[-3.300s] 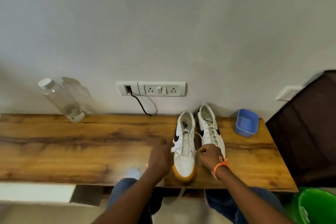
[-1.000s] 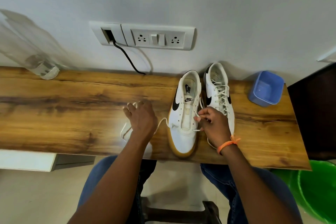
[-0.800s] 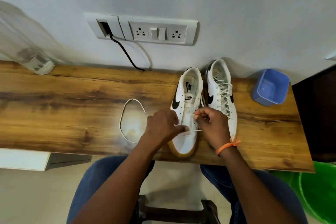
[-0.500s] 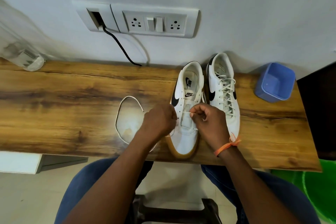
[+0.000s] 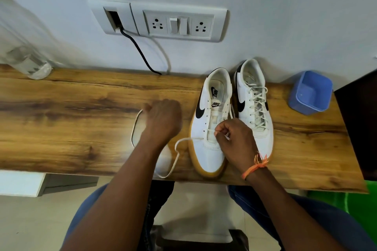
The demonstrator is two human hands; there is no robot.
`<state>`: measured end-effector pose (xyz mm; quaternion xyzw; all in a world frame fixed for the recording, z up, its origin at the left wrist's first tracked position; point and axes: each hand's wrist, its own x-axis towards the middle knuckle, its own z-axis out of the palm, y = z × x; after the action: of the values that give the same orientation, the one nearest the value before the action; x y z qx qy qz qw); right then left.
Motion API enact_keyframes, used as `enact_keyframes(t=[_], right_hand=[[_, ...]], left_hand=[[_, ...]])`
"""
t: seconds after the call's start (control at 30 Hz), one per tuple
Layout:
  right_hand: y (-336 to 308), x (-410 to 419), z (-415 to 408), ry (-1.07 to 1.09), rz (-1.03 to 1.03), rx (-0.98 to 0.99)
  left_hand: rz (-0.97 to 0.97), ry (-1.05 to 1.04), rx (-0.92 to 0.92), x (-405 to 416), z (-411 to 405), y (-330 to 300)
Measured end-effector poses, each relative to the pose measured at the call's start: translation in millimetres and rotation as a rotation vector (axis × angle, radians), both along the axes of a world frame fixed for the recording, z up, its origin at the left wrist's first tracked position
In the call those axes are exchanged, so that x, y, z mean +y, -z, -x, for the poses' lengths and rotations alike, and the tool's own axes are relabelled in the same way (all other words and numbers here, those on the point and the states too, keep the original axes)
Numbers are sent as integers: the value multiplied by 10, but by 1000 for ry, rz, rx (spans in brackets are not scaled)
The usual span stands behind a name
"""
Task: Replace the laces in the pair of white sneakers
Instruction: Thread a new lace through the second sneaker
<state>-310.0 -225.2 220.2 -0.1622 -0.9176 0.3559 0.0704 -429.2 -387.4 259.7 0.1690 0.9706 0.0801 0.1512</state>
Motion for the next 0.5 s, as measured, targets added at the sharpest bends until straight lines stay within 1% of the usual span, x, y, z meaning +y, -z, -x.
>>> enact_keyframes(t=[0.07,0.1,0.17,0.23,0.3,0.4,0.5], right_hand=[[-18,-11,-4,2,-50,-1],[-22,-10,6,3,-75,4],[-26,-8,17,2,-111,17],[-14,-11,24,-11,-135,21],[-7,-26,25,-30,-173,8],[0,-91,21,-48,-232,-20],[33,-150,23,-21,-271,-35]], left_hand=[[-287,-65,-166,113,-35,-13],[-370,-74,-212,163,-57,-13],[-335,-32,-198,236,-156,-15],[-274,-44,-168,266,-264,39],[-323,-109,-178,296,-345,126],[-453,-208,-229,306,-411,242],[-482,-238,-251,307,-461,234]])
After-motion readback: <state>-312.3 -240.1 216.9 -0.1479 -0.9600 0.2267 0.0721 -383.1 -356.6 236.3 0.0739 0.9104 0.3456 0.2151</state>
